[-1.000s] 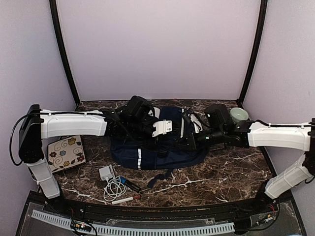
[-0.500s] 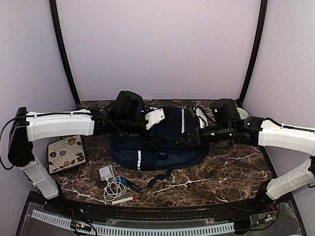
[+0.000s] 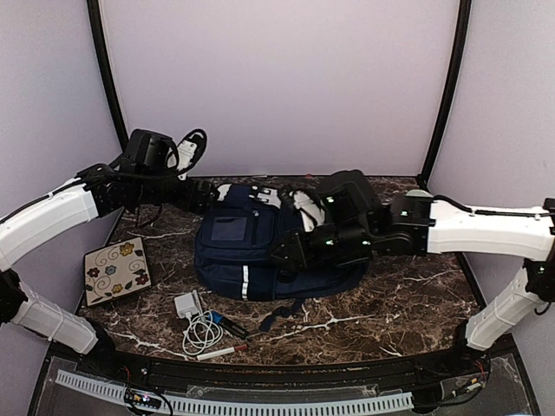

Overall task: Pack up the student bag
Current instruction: Pick up the pen from the center of the board.

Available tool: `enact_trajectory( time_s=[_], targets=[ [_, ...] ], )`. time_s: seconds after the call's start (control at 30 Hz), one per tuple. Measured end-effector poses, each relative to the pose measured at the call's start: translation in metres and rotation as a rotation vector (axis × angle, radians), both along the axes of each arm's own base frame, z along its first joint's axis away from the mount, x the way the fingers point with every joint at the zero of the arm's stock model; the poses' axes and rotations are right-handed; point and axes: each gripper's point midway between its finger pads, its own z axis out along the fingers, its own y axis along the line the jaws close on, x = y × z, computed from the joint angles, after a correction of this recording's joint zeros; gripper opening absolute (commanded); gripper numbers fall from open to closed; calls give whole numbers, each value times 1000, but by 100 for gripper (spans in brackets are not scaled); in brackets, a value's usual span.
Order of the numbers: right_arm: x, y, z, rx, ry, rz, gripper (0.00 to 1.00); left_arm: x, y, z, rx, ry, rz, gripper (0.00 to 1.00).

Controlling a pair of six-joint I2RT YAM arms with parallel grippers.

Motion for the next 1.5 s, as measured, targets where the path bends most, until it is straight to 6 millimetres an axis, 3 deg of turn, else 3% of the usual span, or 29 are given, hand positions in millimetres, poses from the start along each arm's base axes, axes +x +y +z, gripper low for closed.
enact_trajectory(
  time_s=[0.1,0.27,0.3,0.43,0.6,0.9,1.17,1.33,1.43,1.5],
  targets=[
    [-9,55,-25,-119,-5,52,58,4,45,-17,-8,57,159,95],
    [-31,118,-84,-339,-50,136,66,-4,71,-36,-10,109,246,95],
    [-35,124,-105,-405,-54,158,66,-5,73,-37,-9,111,253,95],
    [-53,127,-157,-563,-38,224,60,-5,75,-41,-9,120,261,95],
    [-53,117,-198,-688,-8,261,54,-5,77,-47,-6,129,261,95],
    [-52,122,-215,-738,12,283,32,-5,77,-51,6,123,251,95],
    [-49,118,-213,-775,-3,261,6,-4,76,-50,19,108,237,95],
    [-50,114,-212,-783,-10,269,1,-3,76,-50,31,100,226,91],
    [-53,107,-197,-765,-15,279,0,-2,76,-49,38,91,220,88],
    [-56,104,-168,-695,-25,293,0,-2,76,-48,44,86,217,87]
  ],
)
